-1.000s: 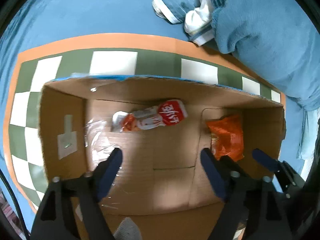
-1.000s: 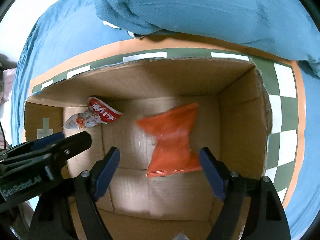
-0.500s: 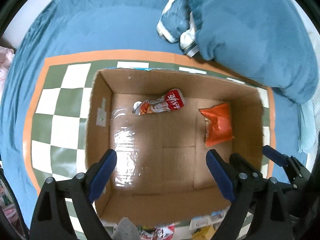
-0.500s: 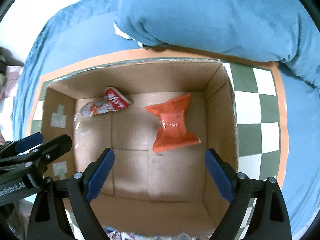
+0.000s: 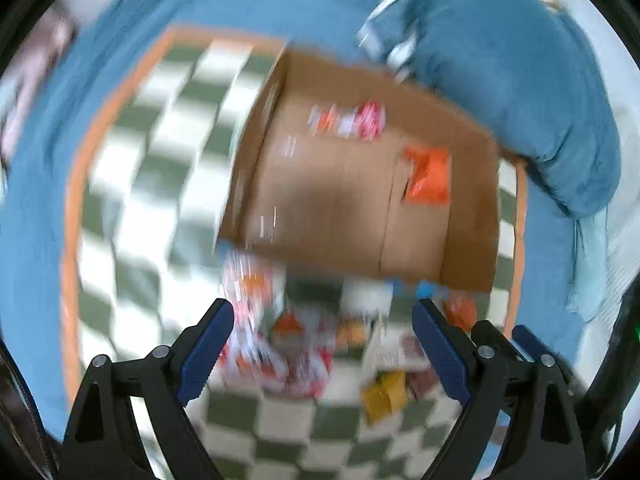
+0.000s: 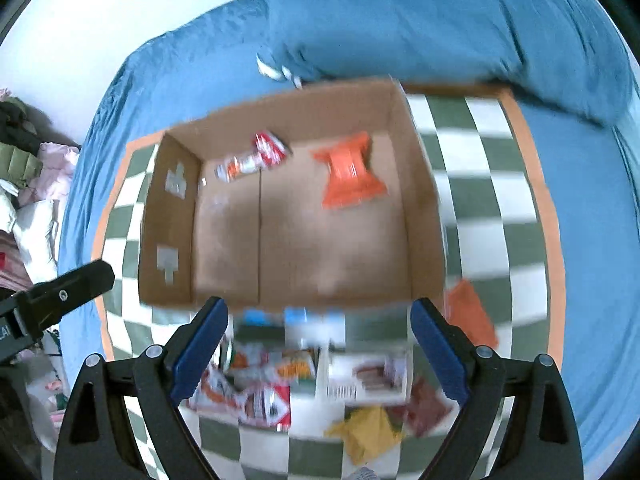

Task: Organize snacks
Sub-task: 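Move both tools back toward the remaining snacks, then grasp the white spicy-strip packet with left tool while right grasps yellow packet, then carry both packets into the box and open both tools, then withdraw both tools from the box toward the remaining snacks, then grasp the white spicy-wing packet with left tool while right grasps checkered packet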

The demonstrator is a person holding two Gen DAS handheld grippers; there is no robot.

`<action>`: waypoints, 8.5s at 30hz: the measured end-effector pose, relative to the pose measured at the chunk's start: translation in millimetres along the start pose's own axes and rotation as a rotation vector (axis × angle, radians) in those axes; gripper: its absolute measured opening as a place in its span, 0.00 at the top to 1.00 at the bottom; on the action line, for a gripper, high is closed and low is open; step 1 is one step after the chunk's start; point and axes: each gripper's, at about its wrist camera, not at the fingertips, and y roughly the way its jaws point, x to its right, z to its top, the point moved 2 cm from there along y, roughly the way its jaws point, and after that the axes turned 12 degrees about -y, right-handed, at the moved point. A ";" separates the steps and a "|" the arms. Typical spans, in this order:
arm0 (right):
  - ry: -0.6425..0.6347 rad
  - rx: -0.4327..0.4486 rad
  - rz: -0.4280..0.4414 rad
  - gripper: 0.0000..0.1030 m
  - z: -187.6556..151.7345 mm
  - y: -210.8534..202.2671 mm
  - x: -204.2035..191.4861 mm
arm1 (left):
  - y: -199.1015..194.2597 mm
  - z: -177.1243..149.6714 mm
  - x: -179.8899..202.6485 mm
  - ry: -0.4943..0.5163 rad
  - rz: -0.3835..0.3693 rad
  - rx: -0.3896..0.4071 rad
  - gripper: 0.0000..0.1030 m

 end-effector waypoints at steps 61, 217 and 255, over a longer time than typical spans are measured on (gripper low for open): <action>-0.114 -0.461 -0.088 0.40 -150.9 187.5 -2.2 | 176.6 -60.5 -80.7 -0.470 0.112 -0.254 0.71; 0.239 -0.102 0.266 0.11 -40.6 44.4 -11.6 | 20.7 -0.1 -58.7 0.131 0.257 0.095 0.18; 0.028 -0.436 0.054 0.46 -72.9 182.8 -80.4 | 198.4 -27.1 -67.7 0.285 0.356 -0.215 0.19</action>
